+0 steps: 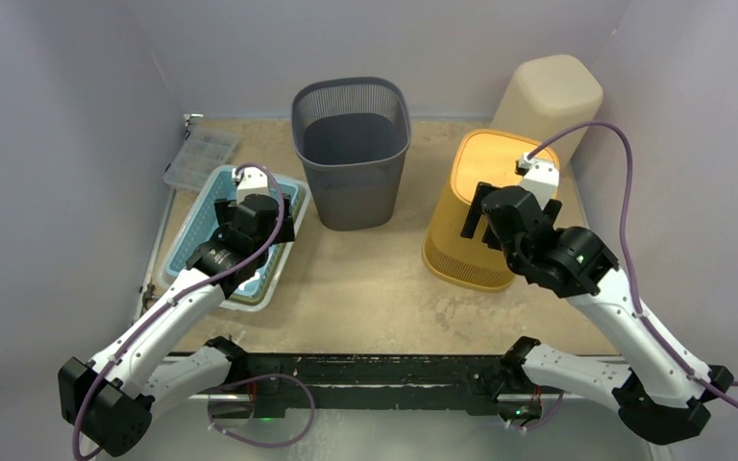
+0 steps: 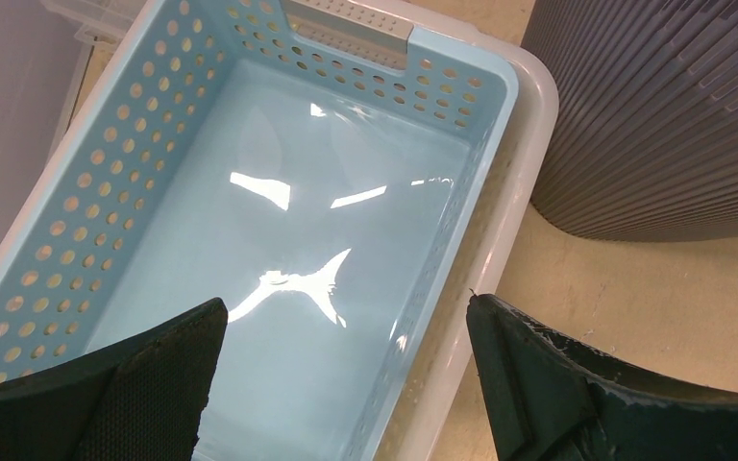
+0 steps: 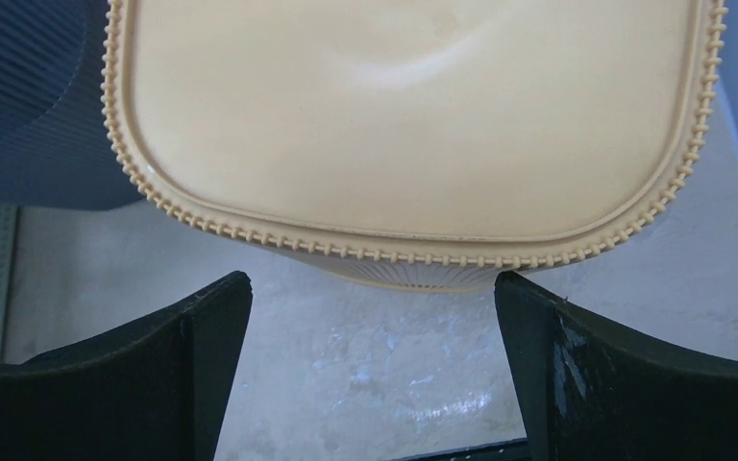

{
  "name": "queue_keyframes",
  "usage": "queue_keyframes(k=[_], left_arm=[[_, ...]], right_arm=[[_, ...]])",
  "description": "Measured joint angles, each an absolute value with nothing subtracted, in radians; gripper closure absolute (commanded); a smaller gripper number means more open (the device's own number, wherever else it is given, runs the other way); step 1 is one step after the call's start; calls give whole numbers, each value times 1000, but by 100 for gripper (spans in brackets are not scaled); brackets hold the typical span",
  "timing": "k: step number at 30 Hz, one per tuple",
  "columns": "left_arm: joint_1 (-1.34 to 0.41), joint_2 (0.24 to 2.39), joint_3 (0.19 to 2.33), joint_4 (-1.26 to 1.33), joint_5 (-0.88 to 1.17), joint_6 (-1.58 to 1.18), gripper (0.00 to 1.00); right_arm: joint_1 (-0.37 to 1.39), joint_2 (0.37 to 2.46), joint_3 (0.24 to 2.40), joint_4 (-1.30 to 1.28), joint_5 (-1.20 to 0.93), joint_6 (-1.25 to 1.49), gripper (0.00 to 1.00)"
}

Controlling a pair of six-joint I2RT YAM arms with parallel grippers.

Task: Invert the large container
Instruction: Move the container to the center of the board.

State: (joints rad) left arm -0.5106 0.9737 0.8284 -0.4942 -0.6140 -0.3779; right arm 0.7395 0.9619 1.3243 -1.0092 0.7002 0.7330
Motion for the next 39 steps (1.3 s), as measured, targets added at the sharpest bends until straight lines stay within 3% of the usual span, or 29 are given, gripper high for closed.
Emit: queue_keyframes(k=[14,21,30,39], left_arm=[[-511,956,828,-494,-594,-378,6],[-511,935,828,-494,-590,-378,6],[-511,933,828,-494,-581,-378,6],[-511,930,828,-494,-577,-378,6]], right_arm=[[588,1023,1420,-990,808,648,1],[358,1041,1415,-900,667,535,1],[293,1076,1463,-886,550,468,1],[290,1099,1697,-892,379,418,2]])
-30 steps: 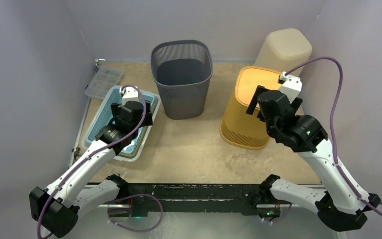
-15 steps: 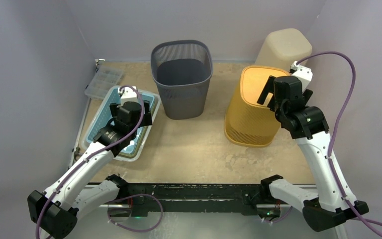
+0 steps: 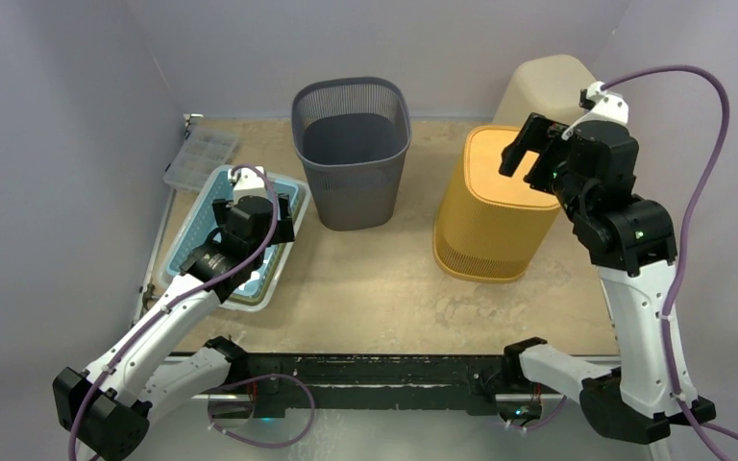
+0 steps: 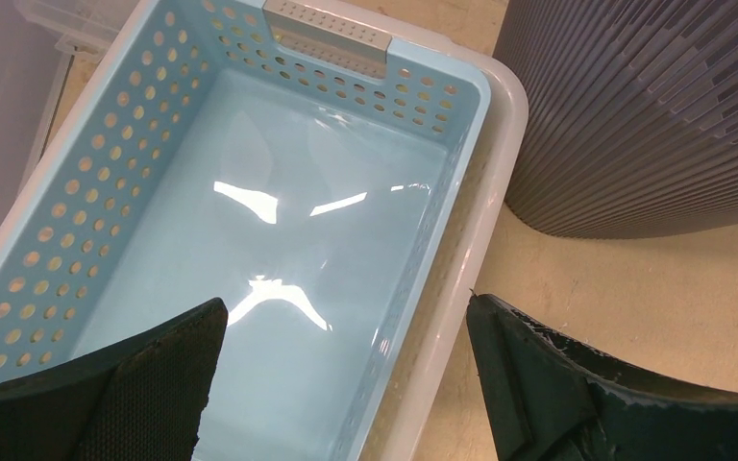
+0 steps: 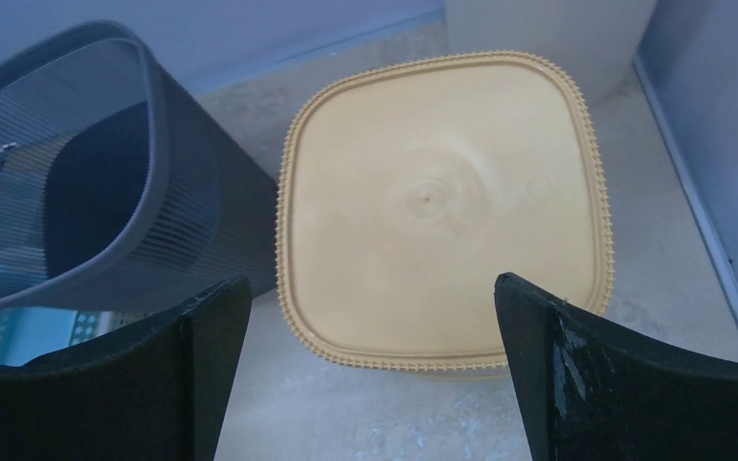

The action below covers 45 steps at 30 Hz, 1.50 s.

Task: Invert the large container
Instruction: Move the container to the center of the board.

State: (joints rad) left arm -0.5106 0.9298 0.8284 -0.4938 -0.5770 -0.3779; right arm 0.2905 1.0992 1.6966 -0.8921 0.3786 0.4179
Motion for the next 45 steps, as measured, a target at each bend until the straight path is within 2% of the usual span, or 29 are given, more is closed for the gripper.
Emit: queue_keyframes(k=[4,10,17,22,27,32,39,43,45], left_arm=[[-511,930,828,-494,-573,-377,6],[-511,930,828,-494,-570,-377,6],[-511,938,828,-494,-564,-374,6],[-511,938,828,-494,-565,-374,6],[-511,943,828,-494,-565,-374,6],[-511,956,828,-494,-564,-374,6],[-511,957,828,-493,-561,-374,6],[-511,957,828,-493,-561,-374,6],[-511,957,828,-494,-561,-374,6]], right_arm=[[290,1119,1712,-892,265,414,3],[323,1194,1666,-914,215,420,3],[545,1314,1705,-984,362,457,7],[612,1397,1753,-1049,553,499,13],[612,1383,1689,-1075,722,522,13],[599,1280,1566,-1014,796,501,11],[397,1191,1485,-907,707,403,11],[360,1182,1513,-893,587,400,2],[365,1157,1526,-884,530,422,1]])
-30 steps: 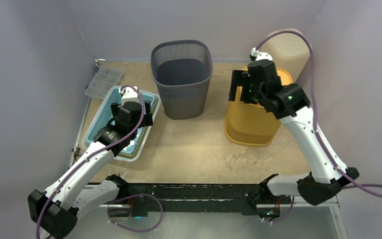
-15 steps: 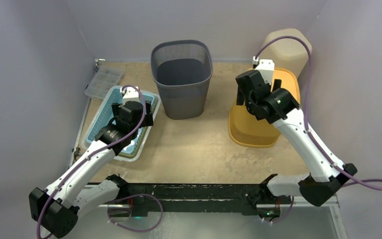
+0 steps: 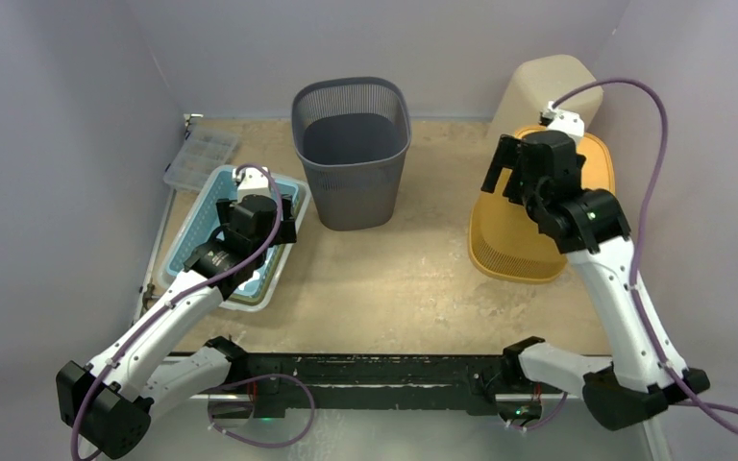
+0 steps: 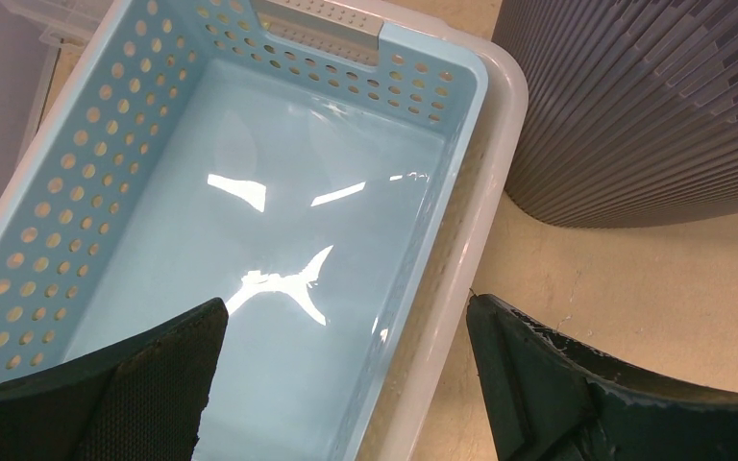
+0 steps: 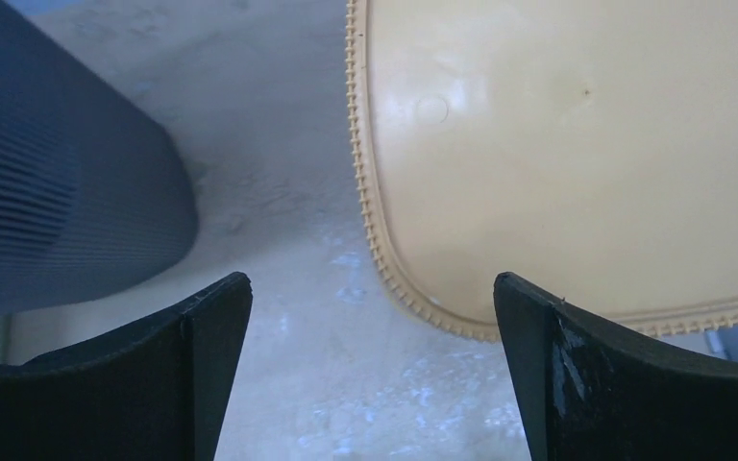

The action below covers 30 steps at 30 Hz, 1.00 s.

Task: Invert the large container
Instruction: Move the container to the center of the board.

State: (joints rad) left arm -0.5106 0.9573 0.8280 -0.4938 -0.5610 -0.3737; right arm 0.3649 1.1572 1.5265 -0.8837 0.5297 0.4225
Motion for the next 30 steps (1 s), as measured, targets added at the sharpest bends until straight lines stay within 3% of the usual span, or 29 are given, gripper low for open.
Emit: queue_keyframes(k=[10,19,30], left_arm=[[-510,957,828,-493,-557,-374,6],[-511,955,828,-493,-549,-374,6],[-510,950,828,-488,-537,-374,6]], right_arm=[[366,854,1425,-943,558,685,1],[365,1008,1389,-958,559,765,1],[322,936,1351,-951,591,792,1]])
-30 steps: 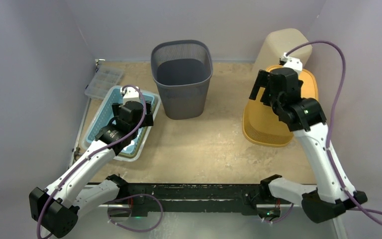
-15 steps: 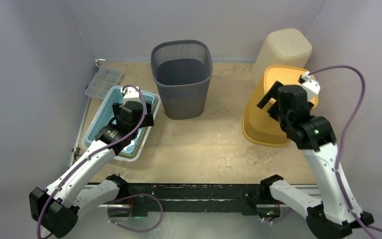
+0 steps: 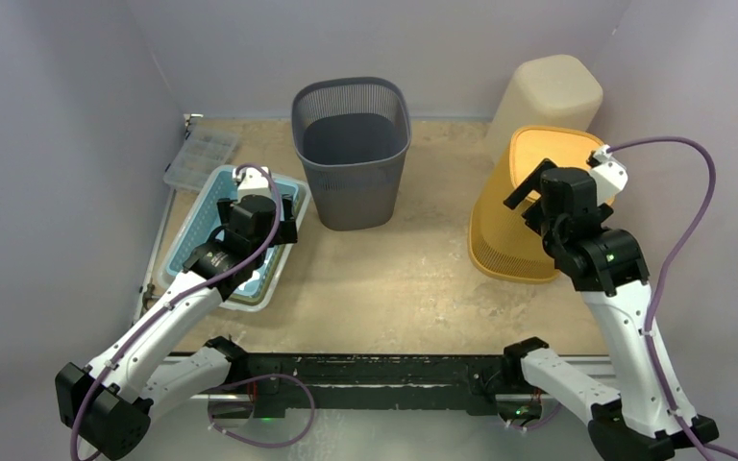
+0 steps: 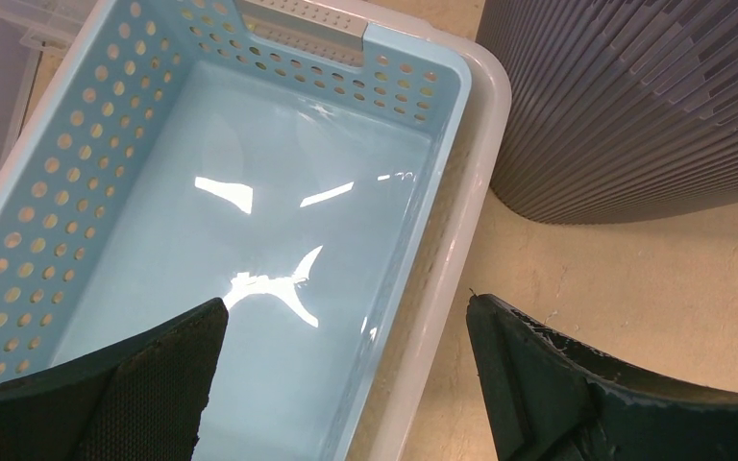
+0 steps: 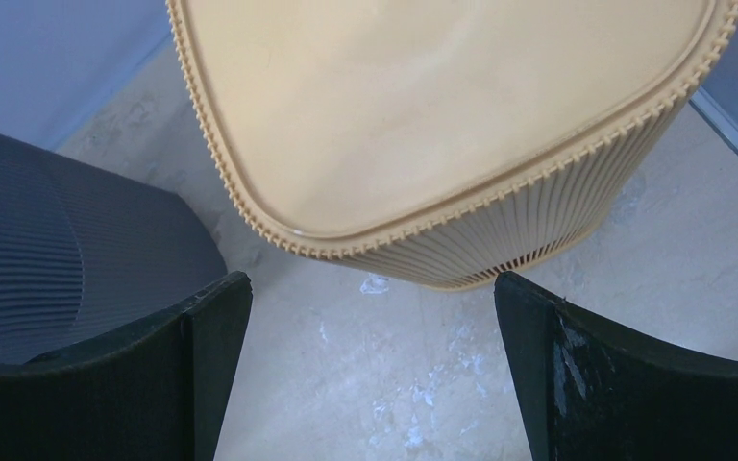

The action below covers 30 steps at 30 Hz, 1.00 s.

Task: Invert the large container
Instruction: Move the container to the center of the board.

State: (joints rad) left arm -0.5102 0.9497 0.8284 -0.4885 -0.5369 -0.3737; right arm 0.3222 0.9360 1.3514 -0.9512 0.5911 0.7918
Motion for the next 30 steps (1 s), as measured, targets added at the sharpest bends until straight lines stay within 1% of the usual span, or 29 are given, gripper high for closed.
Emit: queue_keyframes(k=[4,7,10,13,17,25,30], left_arm=[[-511,950,828,-488,-533,-374,6],[-510,950,828,-488,-531,-374,6],[-511,950,828,-488,-530,-374,6],[-510,950,828,-488,-529,-374,6],[-510,950,828,-488,-528,-374,6],[-511,955,828,-487,-528,-374,6],[-510,965,828,-487,-528,-374,6]], right_arm=[[277,951,1351,-916,587,771,1],[204,985,1351,-873,559,730,1],[94,1017,1346,-828,500,673,1],[-61,1043,1337,-770,418,603,2],[-181,1078,1337,-707,339,535,2],[-258,1154,1359,-620,284,477,3],[-270,1132,1369,-635,258,438,1]])
